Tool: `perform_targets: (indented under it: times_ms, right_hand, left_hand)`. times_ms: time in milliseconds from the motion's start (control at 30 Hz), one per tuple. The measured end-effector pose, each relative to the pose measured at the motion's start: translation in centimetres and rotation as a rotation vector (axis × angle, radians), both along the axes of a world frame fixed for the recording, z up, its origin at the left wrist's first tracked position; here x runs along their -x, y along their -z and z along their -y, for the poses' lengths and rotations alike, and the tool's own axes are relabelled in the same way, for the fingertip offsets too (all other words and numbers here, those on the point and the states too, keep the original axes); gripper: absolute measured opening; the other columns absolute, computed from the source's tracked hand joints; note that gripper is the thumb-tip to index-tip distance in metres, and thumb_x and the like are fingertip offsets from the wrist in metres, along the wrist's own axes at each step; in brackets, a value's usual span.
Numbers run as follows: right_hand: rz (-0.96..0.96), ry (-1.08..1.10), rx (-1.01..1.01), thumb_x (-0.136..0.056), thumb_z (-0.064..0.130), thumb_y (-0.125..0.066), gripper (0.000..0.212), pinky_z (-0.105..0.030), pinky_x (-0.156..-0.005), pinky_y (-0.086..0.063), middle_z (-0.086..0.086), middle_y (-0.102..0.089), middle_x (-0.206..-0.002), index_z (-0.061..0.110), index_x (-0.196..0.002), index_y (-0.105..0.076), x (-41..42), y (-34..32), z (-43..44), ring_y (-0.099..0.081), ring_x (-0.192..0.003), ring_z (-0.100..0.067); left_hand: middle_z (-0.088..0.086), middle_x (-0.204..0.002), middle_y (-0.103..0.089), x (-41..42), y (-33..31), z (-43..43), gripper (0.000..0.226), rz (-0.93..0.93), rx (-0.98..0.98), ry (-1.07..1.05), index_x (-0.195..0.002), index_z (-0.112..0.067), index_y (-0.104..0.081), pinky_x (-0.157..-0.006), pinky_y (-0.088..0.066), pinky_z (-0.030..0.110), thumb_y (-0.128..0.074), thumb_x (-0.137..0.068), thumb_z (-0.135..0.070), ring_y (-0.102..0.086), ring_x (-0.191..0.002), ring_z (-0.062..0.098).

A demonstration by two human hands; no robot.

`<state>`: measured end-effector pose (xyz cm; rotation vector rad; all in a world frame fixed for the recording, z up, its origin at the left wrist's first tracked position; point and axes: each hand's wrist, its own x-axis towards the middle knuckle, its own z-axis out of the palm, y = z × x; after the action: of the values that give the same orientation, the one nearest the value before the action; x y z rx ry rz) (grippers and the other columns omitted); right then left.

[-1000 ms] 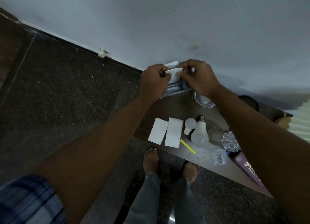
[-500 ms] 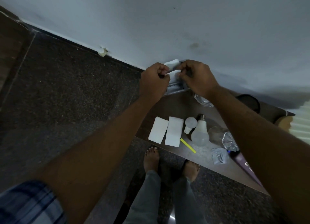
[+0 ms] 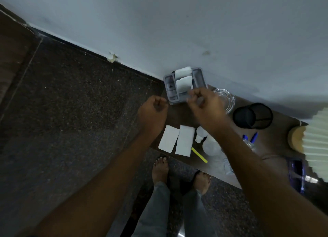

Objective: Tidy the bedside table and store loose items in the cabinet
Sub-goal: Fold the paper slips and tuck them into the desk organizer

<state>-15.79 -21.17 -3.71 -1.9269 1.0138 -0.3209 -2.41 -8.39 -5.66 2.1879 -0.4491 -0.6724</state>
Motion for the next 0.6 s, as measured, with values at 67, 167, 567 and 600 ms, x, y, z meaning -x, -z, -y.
perform_targets:
  times_ms: [67,167,567,600]
  right_hand:
    - [-0.056,-0.027,0.014,-0.094,0.028,-0.065,0.015,-0.028,-0.073,-0.055,0.011,-0.065,-0.096,0.023,-0.108,-0.066,0.7,0.7,-2.1,-0.063,-0.084,-0.006]
    - [-0.090,-0.006,-0.058,-0.092,0.026,-0.069,0.017,-0.023,-0.076,-0.052,0.013,-0.066,-0.097,0.022,-0.109,-0.069,1.3,1.9,-5.1,-0.063,-0.089,-0.004]
    - [-0.536,-0.226,-0.054,-0.098,0.035,-0.059,0.051,-0.041,-0.092,-0.055,-0.006,-0.057,-0.130,0.021,-0.146,-0.051,2.0,6.9,-11.6,-0.063,-0.112,-0.024]
    - [-0.579,-0.255,-0.038,-0.099,0.036,-0.057,0.053,-0.043,-0.091,-0.056,-0.007,-0.055,-0.133,0.023,-0.149,-0.046,1.9,7.1,-11.8,-0.063,-0.113,-0.025]
  left_hand:
    - [0.000,-0.099,-0.075,0.9,0.8,-1.7,0.013,-0.037,-0.091,0.022,-0.100,-0.012,-0.073,-0.087,-0.056,0.035,-0.072,-0.087,-0.011,-0.070,-0.094,0.015]
    - [0.006,-0.099,-0.075,1.9,2.3,-3.8,0.014,-0.138,-0.158,0.044,-0.100,-0.007,-0.072,-0.088,-0.056,0.037,-0.070,-0.087,-0.008,-0.070,-0.095,0.022]
    - [-0.005,-0.097,-0.063,2.1,5.6,-6.6,0.026,-0.158,-0.262,0.208,-0.112,-0.014,-0.069,-0.078,-0.049,0.027,-0.073,-0.087,-0.011,-0.061,-0.090,0.013]
    - [-0.004,-0.097,-0.063,1.8,5.6,-6.7,0.025,-0.152,-0.255,0.196,-0.111,-0.013,-0.069,-0.080,-0.052,0.030,-0.071,-0.087,-0.009,-0.061,-0.089,0.013]
